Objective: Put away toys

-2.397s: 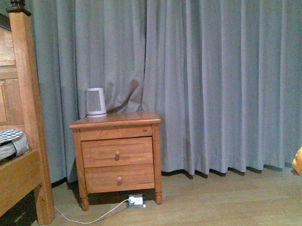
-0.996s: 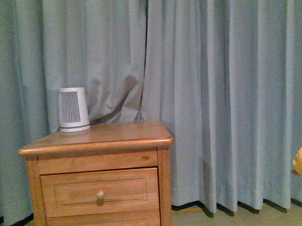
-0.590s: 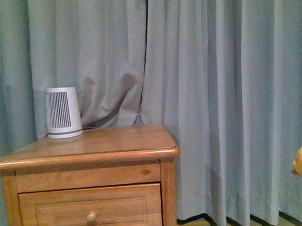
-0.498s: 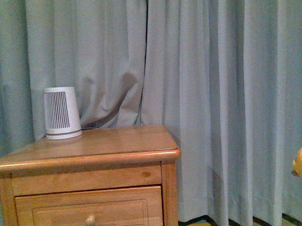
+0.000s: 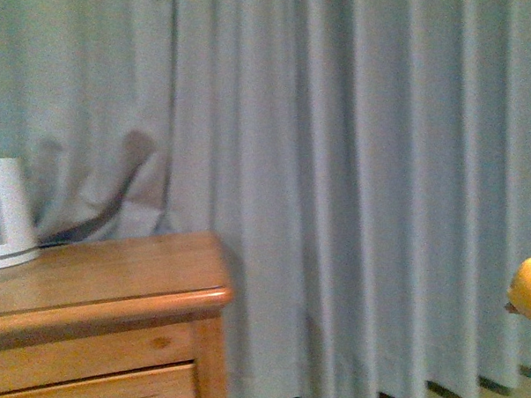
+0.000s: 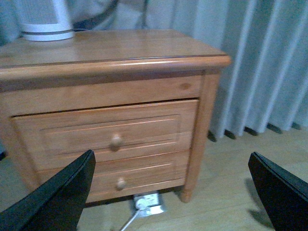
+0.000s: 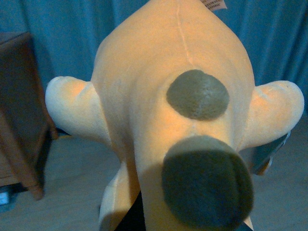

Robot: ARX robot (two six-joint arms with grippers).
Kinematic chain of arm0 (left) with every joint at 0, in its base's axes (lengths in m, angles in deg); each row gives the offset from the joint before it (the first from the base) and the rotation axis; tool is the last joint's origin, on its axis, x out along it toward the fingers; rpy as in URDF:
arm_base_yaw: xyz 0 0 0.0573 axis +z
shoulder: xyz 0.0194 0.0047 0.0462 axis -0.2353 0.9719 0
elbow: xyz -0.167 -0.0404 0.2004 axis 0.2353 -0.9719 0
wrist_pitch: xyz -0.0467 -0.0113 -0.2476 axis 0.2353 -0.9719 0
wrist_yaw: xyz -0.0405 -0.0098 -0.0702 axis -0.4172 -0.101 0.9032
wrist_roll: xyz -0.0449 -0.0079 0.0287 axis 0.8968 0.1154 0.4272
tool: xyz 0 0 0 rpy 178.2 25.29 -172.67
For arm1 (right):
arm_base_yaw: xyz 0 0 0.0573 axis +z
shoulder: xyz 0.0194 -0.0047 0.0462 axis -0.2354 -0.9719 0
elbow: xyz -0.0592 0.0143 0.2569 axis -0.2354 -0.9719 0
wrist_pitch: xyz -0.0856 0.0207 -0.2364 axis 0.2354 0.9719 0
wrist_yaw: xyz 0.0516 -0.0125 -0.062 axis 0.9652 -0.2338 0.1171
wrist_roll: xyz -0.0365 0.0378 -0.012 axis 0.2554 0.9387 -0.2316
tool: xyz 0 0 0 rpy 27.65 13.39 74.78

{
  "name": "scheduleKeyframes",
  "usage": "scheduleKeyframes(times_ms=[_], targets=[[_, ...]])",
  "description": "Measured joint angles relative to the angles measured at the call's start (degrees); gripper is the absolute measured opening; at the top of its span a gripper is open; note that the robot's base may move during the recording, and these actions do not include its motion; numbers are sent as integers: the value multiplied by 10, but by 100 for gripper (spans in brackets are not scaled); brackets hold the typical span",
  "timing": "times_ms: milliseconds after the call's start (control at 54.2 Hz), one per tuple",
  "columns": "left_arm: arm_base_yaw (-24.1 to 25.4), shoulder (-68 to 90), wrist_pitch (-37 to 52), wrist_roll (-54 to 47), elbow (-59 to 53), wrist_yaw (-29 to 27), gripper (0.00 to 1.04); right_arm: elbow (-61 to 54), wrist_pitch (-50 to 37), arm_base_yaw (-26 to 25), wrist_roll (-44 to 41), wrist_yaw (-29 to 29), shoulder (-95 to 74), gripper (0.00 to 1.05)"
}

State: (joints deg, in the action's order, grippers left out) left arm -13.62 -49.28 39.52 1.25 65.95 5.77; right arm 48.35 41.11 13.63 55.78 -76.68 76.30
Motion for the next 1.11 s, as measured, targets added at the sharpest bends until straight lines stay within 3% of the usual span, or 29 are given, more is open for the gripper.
scheduleKeyframes(times_ms=[1106], targets=[[-1, 0, 0, 0, 0, -2, 98, 0, 0, 1, 0, 1, 0, 7]])
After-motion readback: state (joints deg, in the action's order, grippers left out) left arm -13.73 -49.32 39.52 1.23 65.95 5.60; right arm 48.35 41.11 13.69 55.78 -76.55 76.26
